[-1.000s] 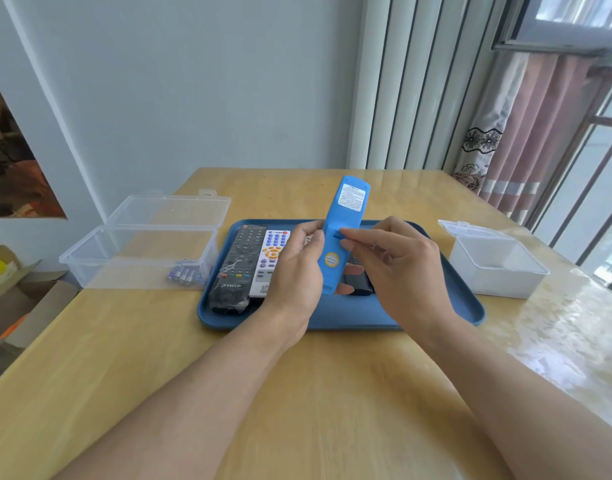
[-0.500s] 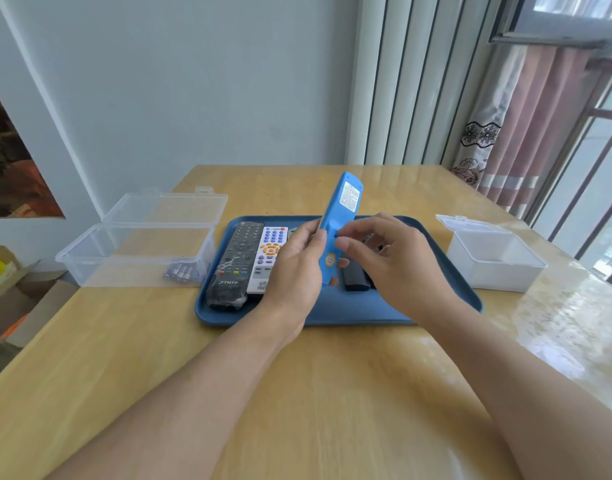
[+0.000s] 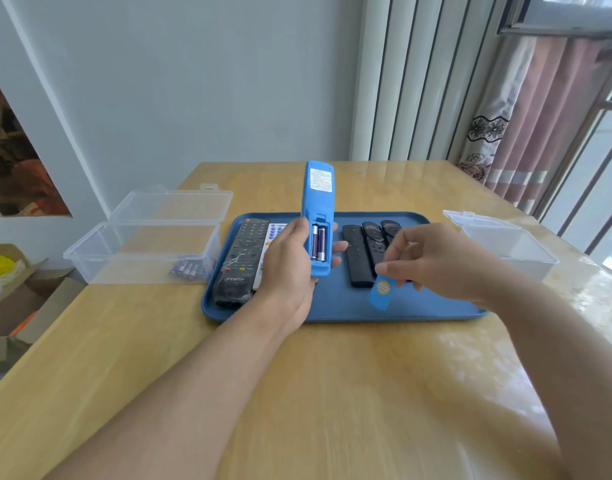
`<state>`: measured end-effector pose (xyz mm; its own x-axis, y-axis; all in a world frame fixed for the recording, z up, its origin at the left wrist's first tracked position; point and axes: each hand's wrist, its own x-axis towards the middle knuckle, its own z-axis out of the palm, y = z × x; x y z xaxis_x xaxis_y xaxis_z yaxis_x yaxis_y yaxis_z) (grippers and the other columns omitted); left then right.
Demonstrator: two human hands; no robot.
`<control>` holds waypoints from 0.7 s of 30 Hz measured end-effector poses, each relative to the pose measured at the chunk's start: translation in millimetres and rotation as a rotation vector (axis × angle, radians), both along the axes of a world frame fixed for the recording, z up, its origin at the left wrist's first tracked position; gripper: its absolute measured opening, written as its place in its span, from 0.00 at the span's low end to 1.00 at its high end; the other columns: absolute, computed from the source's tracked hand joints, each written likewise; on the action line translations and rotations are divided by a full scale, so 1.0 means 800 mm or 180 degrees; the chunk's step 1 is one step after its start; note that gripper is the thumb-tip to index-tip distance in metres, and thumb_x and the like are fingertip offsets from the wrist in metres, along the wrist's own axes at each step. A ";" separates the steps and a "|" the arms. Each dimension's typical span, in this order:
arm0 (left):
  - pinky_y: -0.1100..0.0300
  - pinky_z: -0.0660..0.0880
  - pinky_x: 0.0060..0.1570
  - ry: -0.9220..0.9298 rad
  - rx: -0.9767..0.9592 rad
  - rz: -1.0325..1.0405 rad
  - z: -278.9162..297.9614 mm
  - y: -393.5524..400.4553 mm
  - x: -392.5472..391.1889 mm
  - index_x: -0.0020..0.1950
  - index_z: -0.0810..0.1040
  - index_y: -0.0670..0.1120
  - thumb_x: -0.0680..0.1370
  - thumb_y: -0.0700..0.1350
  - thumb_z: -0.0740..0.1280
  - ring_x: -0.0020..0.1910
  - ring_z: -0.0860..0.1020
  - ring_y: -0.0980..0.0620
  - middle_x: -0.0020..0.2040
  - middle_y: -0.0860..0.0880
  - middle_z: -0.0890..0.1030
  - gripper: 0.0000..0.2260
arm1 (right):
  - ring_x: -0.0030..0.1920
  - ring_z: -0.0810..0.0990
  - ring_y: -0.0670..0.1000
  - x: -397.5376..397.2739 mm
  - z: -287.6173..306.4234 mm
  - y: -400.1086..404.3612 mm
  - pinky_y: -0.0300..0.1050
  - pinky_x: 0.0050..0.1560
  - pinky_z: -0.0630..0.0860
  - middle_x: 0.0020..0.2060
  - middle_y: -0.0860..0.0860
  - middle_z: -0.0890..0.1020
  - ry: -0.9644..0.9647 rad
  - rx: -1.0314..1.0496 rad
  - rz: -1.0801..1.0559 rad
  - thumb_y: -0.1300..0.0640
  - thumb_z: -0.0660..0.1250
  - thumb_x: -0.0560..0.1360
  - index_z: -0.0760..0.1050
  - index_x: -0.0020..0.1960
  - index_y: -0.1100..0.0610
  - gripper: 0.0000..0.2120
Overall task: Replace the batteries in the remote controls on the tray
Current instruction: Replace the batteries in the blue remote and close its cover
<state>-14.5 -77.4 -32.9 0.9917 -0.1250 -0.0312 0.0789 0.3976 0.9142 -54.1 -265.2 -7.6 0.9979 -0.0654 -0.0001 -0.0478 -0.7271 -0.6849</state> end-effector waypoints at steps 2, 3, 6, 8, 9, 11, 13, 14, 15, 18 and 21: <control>0.60 0.79 0.41 0.0059 -0.0163 -0.0059 0.000 0.000 0.000 0.61 0.80 0.44 0.87 0.46 0.53 0.41 0.86 0.50 0.49 0.48 0.87 0.16 | 0.30 0.77 0.46 0.002 -0.003 -0.005 0.46 0.37 0.75 0.31 0.47 0.84 0.0237 -0.0420 -0.0053 0.48 0.76 0.72 0.79 0.41 0.52 0.10; 0.59 0.78 0.42 0.0080 -0.0206 -0.0099 0.000 0.000 0.000 0.63 0.79 0.44 0.88 0.46 0.52 0.42 0.86 0.50 0.49 0.48 0.87 0.17 | 0.31 0.77 0.47 0.003 -0.004 -0.006 0.45 0.36 0.74 0.31 0.47 0.83 0.0278 -0.0587 -0.0107 0.46 0.76 0.71 0.79 0.41 0.51 0.10; 0.57 0.76 0.46 0.0090 -0.0206 -0.0208 -0.001 0.000 0.000 0.64 0.79 0.44 0.87 0.47 0.52 0.43 0.85 0.51 0.51 0.48 0.87 0.17 | 0.32 0.75 0.48 0.004 -0.004 -0.008 0.42 0.34 0.69 0.32 0.46 0.78 0.0389 -0.0935 -0.0190 0.43 0.78 0.69 0.80 0.39 0.49 0.12; 0.56 0.75 0.49 0.0060 -0.0159 -0.0251 -0.001 0.000 -0.001 0.63 0.80 0.45 0.87 0.47 0.52 0.45 0.85 0.52 0.52 0.48 0.87 0.17 | 0.32 0.74 0.46 0.001 -0.003 -0.009 0.41 0.34 0.68 0.31 0.45 0.77 0.0457 -0.1103 -0.0181 0.42 0.79 0.67 0.80 0.39 0.49 0.13; 0.56 0.75 0.50 0.0049 -0.0149 -0.0268 -0.001 0.001 -0.001 0.63 0.80 0.46 0.87 0.47 0.53 0.46 0.85 0.52 0.53 0.48 0.87 0.17 | 0.31 0.74 0.45 0.001 -0.002 -0.008 0.41 0.33 0.67 0.30 0.44 0.76 0.0383 -0.1127 -0.0197 0.42 0.79 0.67 0.80 0.38 0.49 0.13; 0.56 0.75 0.52 0.0027 -0.0122 -0.0297 -0.002 0.001 -0.001 0.62 0.81 0.46 0.87 0.46 0.53 0.47 0.85 0.52 0.54 0.47 0.87 0.17 | 0.27 0.71 0.43 0.002 -0.002 -0.003 0.41 0.31 0.66 0.26 0.43 0.74 -0.0208 -0.0907 -0.0231 0.42 0.78 0.67 0.80 0.36 0.49 0.13; 0.55 0.77 0.53 0.0009 -0.0145 -0.0322 -0.002 0.000 -0.001 0.63 0.80 0.45 0.87 0.46 0.53 0.49 0.85 0.50 0.55 0.46 0.87 0.17 | 0.27 0.70 0.44 0.004 -0.006 0.011 0.40 0.31 0.65 0.24 0.42 0.73 -0.1184 -0.0459 -0.0119 0.43 0.76 0.70 0.82 0.37 0.47 0.09; 0.55 0.78 0.53 0.0027 -0.0192 -0.0339 -0.003 -0.001 -0.002 0.64 0.80 0.44 0.87 0.45 0.53 0.50 0.84 0.49 0.55 0.46 0.87 0.17 | 0.28 0.70 0.45 0.003 -0.008 0.020 0.39 0.31 0.67 0.25 0.42 0.74 -0.1608 -0.0337 -0.0016 0.45 0.76 0.71 0.83 0.40 0.45 0.06; 0.54 0.80 0.52 0.0064 -0.0274 -0.0363 -0.004 -0.003 -0.003 0.64 0.80 0.42 0.87 0.45 0.53 0.50 0.83 0.49 0.54 0.46 0.86 0.17 | 0.30 0.72 0.46 0.002 -0.011 0.029 0.40 0.33 0.69 0.29 0.42 0.75 -0.1918 -0.0317 0.0102 0.47 0.75 0.73 0.85 0.44 0.44 0.02; 0.56 0.82 0.45 0.0172 -0.0477 -0.0479 -0.005 -0.005 -0.005 0.66 0.78 0.40 0.87 0.46 0.54 0.48 0.82 0.48 0.53 0.43 0.84 0.17 | 0.34 0.78 0.44 0.005 -0.027 0.047 0.48 0.35 0.77 0.39 0.41 0.77 -0.2258 -0.0449 0.0350 0.54 0.74 0.75 0.86 0.53 0.45 0.08; 0.57 0.82 0.42 0.0197 -0.0534 -0.0505 -0.006 -0.005 -0.006 0.67 0.78 0.39 0.87 0.46 0.54 0.44 0.82 0.49 0.52 0.43 0.83 0.17 | 0.38 0.79 0.45 0.011 -0.036 0.048 0.52 0.36 0.78 0.45 0.42 0.78 -0.2317 -0.0664 0.0303 0.52 0.73 0.76 0.85 0.56 0.45 0.09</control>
<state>-19.2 -81.8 -37.9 0.9560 -0.2877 -0.0569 0.2063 0.5217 0.8278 -45.5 -227.1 -36.2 0.7429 0.0945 0.6628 0.4326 -0.8232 -0.3676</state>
